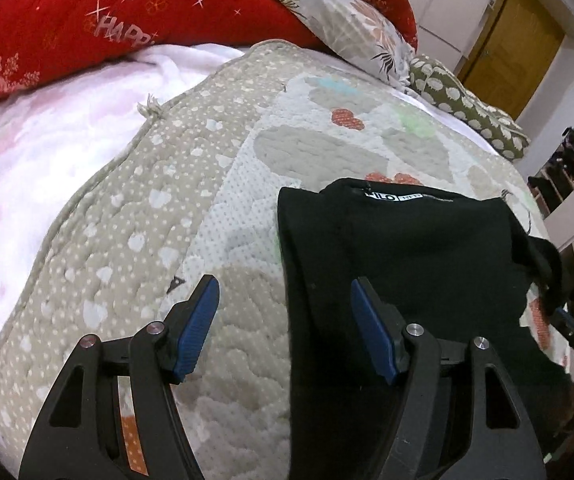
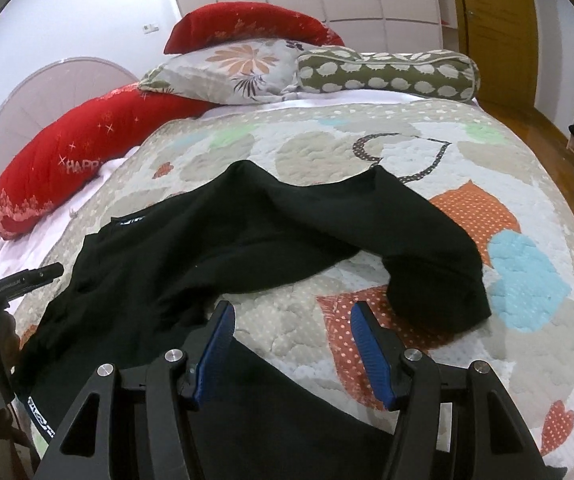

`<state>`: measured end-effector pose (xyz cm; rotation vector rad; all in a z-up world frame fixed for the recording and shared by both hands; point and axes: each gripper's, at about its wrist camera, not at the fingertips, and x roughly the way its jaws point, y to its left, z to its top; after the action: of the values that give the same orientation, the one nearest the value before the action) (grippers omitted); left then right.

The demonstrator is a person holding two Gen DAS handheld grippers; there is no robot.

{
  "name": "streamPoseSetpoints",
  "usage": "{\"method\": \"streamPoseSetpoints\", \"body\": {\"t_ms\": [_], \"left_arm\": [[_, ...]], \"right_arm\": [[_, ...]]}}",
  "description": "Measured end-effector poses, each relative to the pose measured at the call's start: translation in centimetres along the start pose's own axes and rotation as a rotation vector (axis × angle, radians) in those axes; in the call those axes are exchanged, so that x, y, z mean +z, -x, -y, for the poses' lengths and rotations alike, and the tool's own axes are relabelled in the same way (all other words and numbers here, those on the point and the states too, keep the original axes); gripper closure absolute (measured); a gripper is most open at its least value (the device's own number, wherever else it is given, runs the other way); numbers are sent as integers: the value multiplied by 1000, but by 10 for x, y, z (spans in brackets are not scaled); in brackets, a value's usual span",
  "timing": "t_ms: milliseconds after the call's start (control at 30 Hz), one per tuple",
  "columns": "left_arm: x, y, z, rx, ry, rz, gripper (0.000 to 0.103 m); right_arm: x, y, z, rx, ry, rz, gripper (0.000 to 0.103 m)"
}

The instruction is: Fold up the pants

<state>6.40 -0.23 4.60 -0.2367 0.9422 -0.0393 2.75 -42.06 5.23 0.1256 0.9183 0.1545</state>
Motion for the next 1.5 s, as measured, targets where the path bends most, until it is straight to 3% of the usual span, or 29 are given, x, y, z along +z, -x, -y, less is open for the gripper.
{"method": "streamPoseSetpoints", "body": {"t_ms": [567, 967, 1000, 1067, 1100, 1167, 1300, 1500], "left_arm": [[23, -38, -6, 44, -25, -34, 35], [47, -75, 31, 35, -188, -65, 35], [47, -76, 34, 24, -203, -62, 37], [49, -77, 36, -2, -213, -66, 60], [49, -76, 37, -5, -212, -67, 64], [50, -70, 38, -26, -199, -60, 72], [47, -26, 46, -95, -213, 35, 77], [14, 55, 75, -239, -360, 162, 78]], "right_arm": [[-2, -14, 1, 25, -30, -24, 45], [-8, -14, 14, 45, -84, -26, 45], [-8, -13, 14, 45, -90, -24, 45], [-9, -11, 16, 46, -103, -18, 45], [-10, -10, 17, 47, -109, -17, 45], [-12, -7, 18, 47, -116, -15, 45], [-16, 0, 22, 40, -125, -9, 45], [-24, 16, 31, 29, -151, 9, 45]]}}
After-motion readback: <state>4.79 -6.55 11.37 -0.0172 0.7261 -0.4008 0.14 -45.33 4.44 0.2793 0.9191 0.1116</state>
